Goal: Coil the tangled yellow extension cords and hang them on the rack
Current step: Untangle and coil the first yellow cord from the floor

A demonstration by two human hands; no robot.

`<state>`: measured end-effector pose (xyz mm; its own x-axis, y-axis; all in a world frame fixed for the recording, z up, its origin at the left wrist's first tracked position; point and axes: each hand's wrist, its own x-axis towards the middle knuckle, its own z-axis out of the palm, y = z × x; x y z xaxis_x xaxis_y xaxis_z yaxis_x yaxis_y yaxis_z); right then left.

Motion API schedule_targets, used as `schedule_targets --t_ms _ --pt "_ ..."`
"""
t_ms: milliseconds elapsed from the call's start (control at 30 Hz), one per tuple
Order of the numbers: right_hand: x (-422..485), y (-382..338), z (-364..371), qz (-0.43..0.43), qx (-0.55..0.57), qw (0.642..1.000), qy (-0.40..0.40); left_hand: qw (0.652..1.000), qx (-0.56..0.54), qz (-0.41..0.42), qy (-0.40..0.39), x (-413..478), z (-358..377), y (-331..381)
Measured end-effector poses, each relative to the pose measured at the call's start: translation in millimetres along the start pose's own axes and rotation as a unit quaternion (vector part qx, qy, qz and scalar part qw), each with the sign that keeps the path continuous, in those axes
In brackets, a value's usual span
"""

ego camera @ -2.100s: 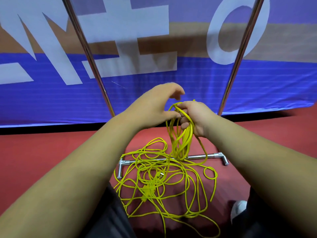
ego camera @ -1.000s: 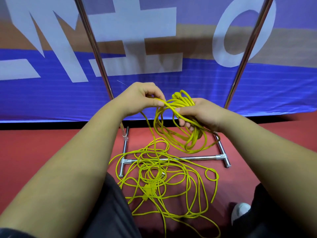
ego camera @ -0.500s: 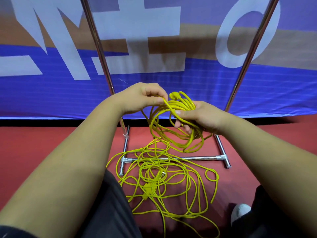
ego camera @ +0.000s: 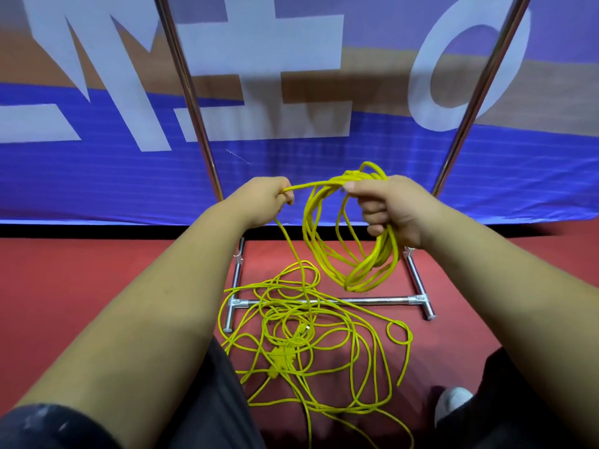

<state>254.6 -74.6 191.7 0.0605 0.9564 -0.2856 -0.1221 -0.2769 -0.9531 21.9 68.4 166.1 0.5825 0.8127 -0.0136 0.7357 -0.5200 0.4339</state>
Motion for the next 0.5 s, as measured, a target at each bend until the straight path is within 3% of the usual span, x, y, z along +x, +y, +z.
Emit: schedule_targets --t_ms 167,300,500 --pt "-13.4 -22.0 -21.5 -0.030 0.162 0.986 -0.003 0.994 -0.076 -0.076 0.013 10.7 25.8 -11.7" --pt "-19.8 -30.5 -42.5 -0.062 0.287 0.956 -0.020 0.991 -0.066 -0.108 -0.039 15.1 59.6 -17.4" --pt "-25.4 -40.6 -76.1 -0.126 0.405 0.906 -0.010 0.972 0.122 -0.062 -0.193 -0.6 124.6 -19.2"
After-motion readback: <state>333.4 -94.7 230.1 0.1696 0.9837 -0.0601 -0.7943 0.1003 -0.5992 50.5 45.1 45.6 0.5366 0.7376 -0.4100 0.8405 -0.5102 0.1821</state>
